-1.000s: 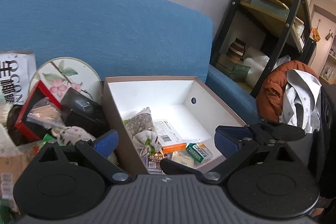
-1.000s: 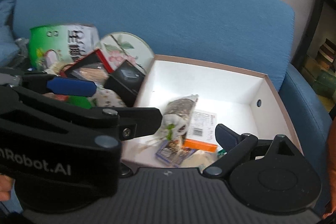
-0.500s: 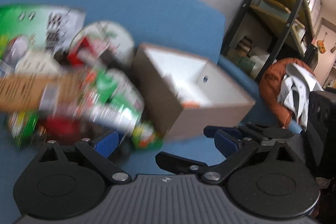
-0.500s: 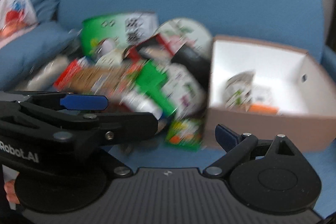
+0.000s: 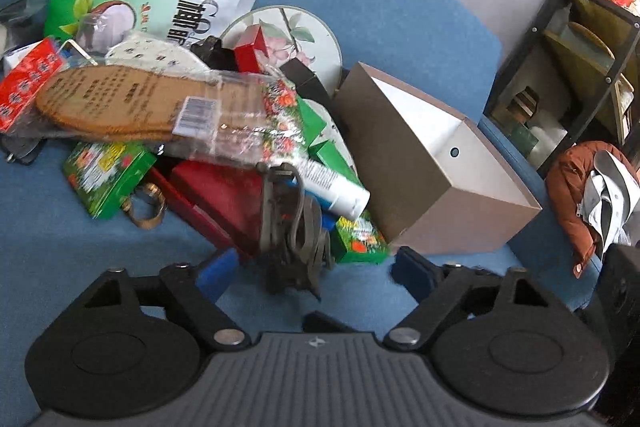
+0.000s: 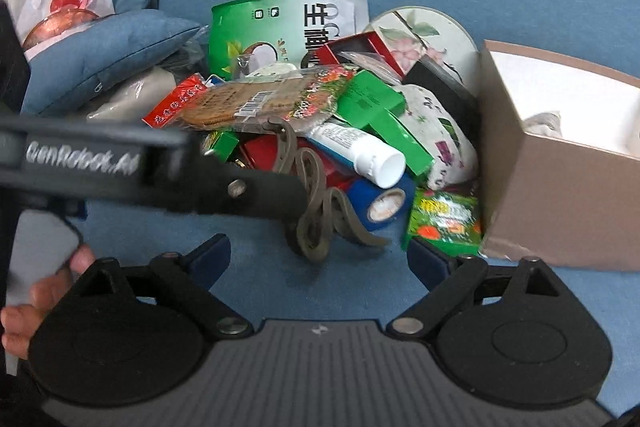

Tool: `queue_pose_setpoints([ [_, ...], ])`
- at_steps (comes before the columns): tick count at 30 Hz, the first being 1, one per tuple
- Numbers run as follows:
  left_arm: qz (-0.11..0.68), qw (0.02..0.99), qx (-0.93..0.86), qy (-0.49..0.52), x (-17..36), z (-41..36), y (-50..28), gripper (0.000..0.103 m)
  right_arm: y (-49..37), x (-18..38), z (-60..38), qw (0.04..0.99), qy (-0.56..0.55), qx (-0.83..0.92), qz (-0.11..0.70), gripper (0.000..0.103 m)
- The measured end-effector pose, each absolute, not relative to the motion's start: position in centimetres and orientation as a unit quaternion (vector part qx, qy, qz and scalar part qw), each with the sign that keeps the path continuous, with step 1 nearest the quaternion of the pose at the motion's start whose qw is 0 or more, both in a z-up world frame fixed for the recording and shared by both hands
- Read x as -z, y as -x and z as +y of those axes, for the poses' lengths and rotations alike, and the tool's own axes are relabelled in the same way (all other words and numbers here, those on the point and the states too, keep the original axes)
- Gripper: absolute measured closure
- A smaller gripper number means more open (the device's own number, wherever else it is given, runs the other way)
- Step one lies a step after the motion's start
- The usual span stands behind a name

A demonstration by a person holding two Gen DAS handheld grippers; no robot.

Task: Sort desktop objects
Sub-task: 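Withdraw both tools from the tan box back toward the pile, then grasp the dark brown claw hair clips with the left tool while the right tool grasps another clip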

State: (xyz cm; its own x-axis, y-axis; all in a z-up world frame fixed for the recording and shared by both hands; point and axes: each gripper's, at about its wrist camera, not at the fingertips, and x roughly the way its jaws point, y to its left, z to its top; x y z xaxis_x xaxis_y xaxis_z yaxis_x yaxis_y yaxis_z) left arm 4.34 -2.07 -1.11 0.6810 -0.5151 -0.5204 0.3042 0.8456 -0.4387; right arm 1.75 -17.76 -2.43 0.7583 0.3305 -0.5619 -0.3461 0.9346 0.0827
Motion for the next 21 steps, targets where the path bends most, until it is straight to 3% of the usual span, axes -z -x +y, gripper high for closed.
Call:
queue_pose_setpoints([
  [4, 0.329, 0.902, 0.233, 0.154, 1.5, -2.8, -5.6, 0.030, -3.0, 3.3, -17.4, 0.937, 0.023, -0.178, 0.298, 0.024],
  [9, 0.334, 0.901, 0.222, 0.163, 2.0, -2.9, -6.5, 0.036, -4.3, 3.8, -17.2, 0.939, 0.037, -0.181, 0.291, 0.027],
  [14, 0.333, 0.904, 0.220, 0.155, 2.2, -3.0, -6.7, 0.039, -5.7, 4.5, -16.6, 0.933, 0.046, -0.190, 0.301, 0.047],
  [16, 0.333, 0.906, 0.217, 0.143, 2.2, -3.2, -6.7, 0.058, -5.6, 4.7, -16.3, 0.935, 0.058, -0.185, 0.298, 0.051],
  [17, 0.338, 0.905, 0.218, 0.140, 2.2, -3.2, -6.7, 0.061, -5.3, 4.6, -16.2, 0.935, 0.064, -0.185, 0.297, 0.052],
  [21, 0.350, 0.896, 0.231, 0.149, 2.1, -2.9, -6.2, 0.061, -4.3, 4.2, -16.2, 0.932, 0.081, -0.186, 0.301, 0.054],
])
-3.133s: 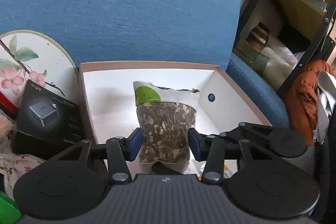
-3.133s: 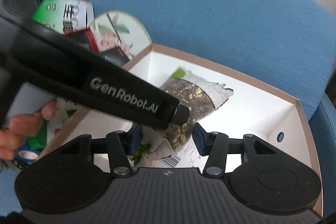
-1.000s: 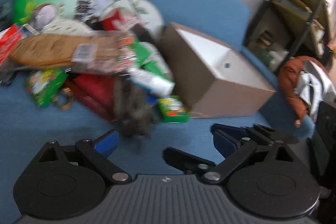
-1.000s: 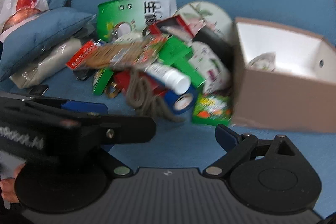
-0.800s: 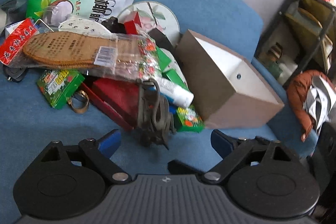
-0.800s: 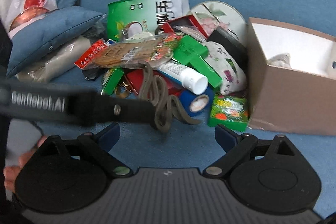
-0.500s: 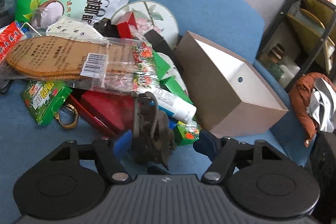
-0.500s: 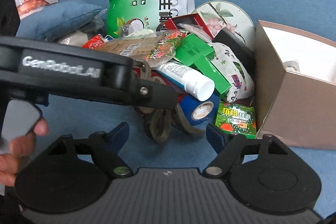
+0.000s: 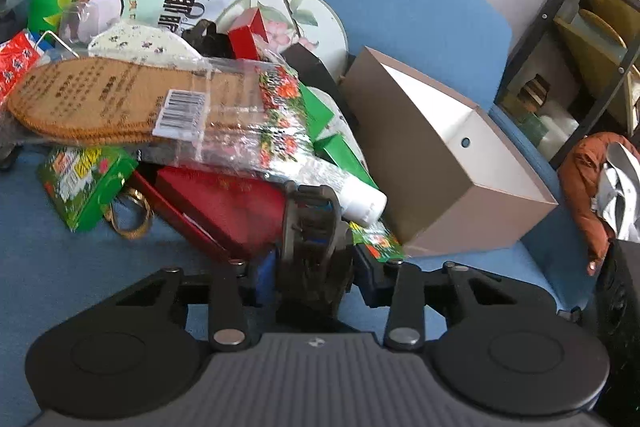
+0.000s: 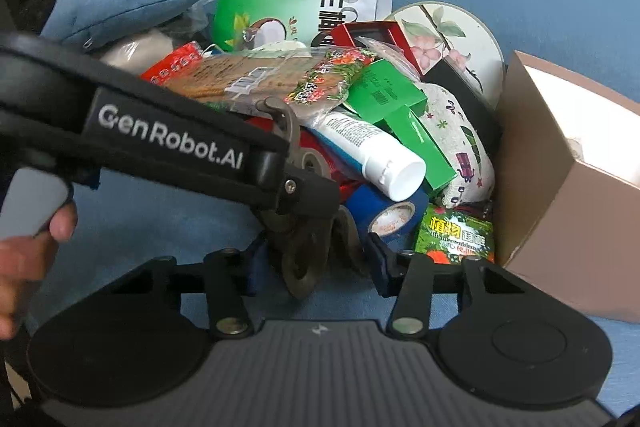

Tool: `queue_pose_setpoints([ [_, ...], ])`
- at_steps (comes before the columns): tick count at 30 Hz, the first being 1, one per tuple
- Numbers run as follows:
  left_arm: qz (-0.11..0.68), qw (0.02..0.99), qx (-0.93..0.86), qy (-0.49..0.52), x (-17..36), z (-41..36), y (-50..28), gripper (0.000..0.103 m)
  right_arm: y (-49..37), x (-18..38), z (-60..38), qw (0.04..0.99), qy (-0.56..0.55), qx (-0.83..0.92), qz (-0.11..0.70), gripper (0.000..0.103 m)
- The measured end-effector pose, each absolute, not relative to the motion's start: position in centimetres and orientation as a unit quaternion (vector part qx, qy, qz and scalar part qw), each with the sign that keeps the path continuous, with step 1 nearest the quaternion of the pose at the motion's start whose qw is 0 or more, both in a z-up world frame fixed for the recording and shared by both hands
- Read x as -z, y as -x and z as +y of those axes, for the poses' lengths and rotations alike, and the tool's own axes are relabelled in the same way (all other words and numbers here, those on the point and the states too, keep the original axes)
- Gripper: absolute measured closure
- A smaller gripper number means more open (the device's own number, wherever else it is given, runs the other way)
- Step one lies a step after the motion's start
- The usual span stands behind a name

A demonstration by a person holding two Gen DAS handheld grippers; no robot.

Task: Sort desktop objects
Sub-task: 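Grasp the dark brown claw hair clips with the left tool while the right tool grasps another clip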

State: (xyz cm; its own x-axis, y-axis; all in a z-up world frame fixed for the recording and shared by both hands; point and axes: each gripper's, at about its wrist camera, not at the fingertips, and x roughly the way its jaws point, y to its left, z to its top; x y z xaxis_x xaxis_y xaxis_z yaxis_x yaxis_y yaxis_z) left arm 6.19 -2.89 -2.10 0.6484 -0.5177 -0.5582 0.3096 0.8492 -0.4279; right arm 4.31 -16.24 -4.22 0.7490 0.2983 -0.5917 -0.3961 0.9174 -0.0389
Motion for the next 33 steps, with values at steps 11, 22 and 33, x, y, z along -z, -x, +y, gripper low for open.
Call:
queue_pose_setpoints([
  [11, 0.405, 0.848, 0.283, 0.191, 2.8, -1.8, -2.9, 0.064, 2.1, 2.2, -17.7, 0.914, 0.087, -0.223, 0.328, 0.058],
  [22, 0.428, 0.839, 0.226, 0.248, 5.1, -0.1, -4.5, 0.047, 1.5, 3.6, -18.0, 0.918, 0.085, -0.221, 0.319, 0.045],
  [33, 0.426, 0.840, 0.234, 0.242, 4.8, -0.4, -4.9, 0.049, -0.3, 4.7, -19.1, 0.913, 0.039, -0.224, 0.338, 0.034],
])
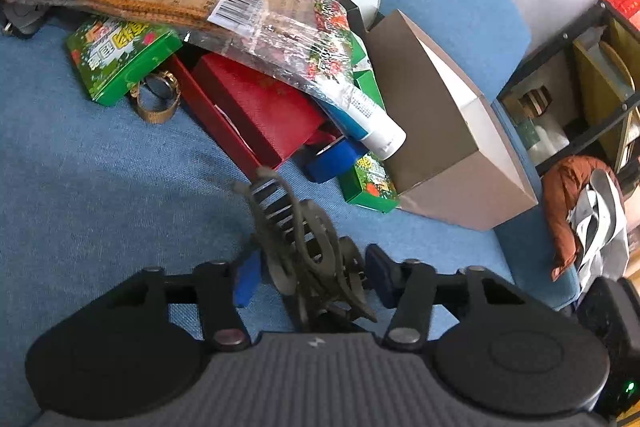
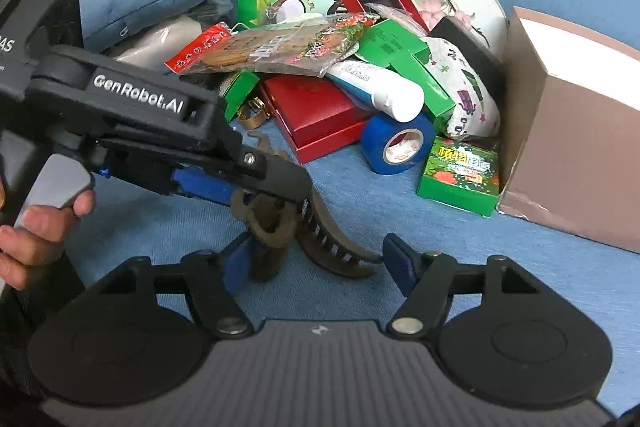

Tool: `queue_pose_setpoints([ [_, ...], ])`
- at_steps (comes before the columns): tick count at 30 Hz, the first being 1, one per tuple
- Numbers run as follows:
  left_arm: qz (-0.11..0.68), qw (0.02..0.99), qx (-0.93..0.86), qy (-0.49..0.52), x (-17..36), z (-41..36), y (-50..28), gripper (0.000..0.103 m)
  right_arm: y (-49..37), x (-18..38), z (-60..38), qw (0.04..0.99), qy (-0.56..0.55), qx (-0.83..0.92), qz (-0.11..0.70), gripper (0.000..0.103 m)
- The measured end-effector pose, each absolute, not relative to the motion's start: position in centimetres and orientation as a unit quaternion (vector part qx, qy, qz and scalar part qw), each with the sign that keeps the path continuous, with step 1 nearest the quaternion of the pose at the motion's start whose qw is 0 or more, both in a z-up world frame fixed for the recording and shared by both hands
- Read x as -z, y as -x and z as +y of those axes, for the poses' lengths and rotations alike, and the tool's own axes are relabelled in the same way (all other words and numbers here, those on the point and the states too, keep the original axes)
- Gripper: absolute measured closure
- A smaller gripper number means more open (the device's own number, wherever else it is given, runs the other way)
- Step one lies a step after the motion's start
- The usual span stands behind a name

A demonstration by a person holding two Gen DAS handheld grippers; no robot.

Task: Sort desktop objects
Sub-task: 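Grasp the dark brown claw hair clips with the left tool while the right tool grasps another clip, then carry both hair clips into the tan box and open both tools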

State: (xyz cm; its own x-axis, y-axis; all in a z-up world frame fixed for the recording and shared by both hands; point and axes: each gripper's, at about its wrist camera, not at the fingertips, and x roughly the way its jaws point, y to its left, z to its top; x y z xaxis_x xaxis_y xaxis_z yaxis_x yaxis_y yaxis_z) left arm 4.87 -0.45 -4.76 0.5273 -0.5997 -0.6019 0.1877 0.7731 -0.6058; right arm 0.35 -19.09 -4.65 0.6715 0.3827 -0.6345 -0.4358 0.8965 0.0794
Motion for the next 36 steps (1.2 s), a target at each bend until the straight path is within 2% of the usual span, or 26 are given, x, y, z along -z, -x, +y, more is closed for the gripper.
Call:
queue_pose_setpoints([
  [6, 0.427, 0.838, 0.228, 0.251, 5.0, -0.4, -5.3, 0.049, -1.0, 4.9, -18.7, 0.910, 0.035, -0.232, 0.341, 0.034],
  [9, 0.425, 0.842, 0.231, 0.238, 4.7, -0.5, -5.2, 0.054, -1.0, 4.9, -18.7, 0.911, 0.033, -0.229, 0.342, 0.036],
  [10, 0.425, 0.839, 0.237, 0.242, 4.7, -0.5, -5.2, 0.055, -0.9, 4.9, -18.7, 0.910, 0.032, -0.231, 0.342, 0.048],
  [18, 0.419, 0.846, 0.244, 0.224, 3.1, -1.1, -4.3, 0.057, 0.5, 3.7, -19.0, 0.911, 0.019, -0.259, 0.322, 0.059],
  [24, 0.384, 0.859, 0.269, 0.207, -0.4, -2.6, -3.7, 0.063, 2.1, 1.4, -20.3, 0.926, -0.006, -0.249, 0.283, 0.061],
  [36, 0.309, 0.866, 0.362, 0.153, -7.5, -10.9, -7.6, 0.063, 2.2, -4.9, -26.8, 0.970, -0.016, -0.156, 0.186, 0.061],
])
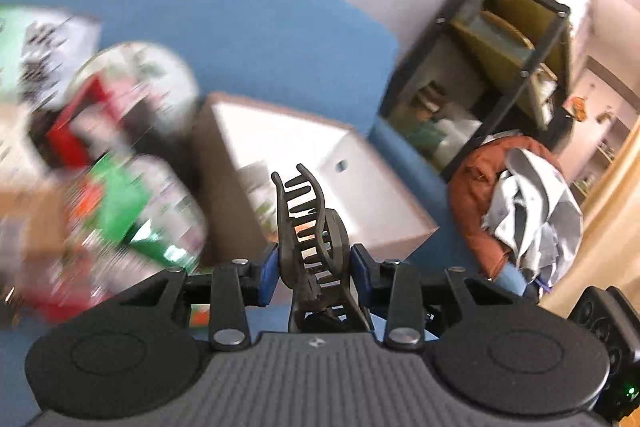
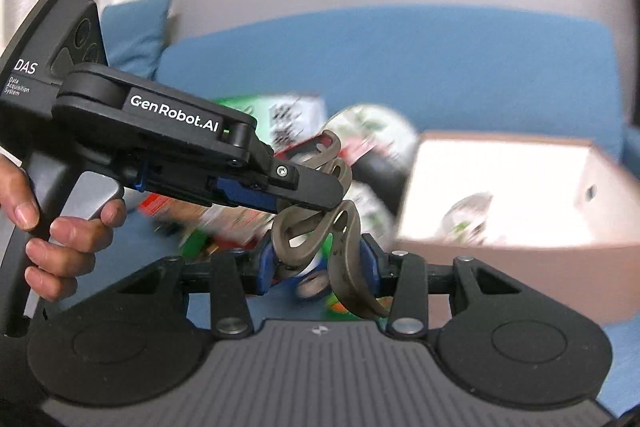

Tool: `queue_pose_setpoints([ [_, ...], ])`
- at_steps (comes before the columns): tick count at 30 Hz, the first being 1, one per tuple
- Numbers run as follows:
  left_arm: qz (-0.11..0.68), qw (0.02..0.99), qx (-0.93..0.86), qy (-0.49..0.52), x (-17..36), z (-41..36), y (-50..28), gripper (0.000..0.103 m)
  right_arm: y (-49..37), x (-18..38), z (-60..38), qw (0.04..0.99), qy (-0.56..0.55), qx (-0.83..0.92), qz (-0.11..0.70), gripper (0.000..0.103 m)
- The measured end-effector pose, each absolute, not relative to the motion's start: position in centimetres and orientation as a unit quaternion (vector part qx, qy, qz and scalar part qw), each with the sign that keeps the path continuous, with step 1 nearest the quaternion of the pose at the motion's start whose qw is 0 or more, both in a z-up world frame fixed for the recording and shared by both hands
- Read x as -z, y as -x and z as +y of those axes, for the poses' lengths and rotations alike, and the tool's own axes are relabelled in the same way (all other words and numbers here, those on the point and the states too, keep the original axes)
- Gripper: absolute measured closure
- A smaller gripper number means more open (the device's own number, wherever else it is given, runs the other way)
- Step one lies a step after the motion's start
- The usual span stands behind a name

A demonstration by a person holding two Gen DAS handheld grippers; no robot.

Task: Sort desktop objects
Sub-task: 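Carry both hair clips into the tan box and open both tools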

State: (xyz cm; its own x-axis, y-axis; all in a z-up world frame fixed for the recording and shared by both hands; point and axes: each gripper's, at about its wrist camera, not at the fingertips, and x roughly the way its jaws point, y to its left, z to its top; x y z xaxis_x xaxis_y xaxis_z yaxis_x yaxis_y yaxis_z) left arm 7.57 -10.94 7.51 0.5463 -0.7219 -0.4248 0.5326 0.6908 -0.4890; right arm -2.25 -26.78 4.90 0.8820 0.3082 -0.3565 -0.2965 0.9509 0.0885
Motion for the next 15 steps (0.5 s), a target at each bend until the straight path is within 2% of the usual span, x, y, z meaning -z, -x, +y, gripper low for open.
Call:
queue_pose_setpoints([
  [6, 0.288, 0.860, 0.393, 0.152, -9.2, -16.0, -11.6, 0.063, -0.2, -7.2, -31.2, 0.982, -0.006, -0.109, 0.157, 0.061],
  [15, 0.342, 0.828, 0.401, 0.193, -6.1, -23.3, -18.7, 0.062, -6.0, -6.2, -37.7, 0.978, 0.012, -0.063, 0.199, 0.061],
])
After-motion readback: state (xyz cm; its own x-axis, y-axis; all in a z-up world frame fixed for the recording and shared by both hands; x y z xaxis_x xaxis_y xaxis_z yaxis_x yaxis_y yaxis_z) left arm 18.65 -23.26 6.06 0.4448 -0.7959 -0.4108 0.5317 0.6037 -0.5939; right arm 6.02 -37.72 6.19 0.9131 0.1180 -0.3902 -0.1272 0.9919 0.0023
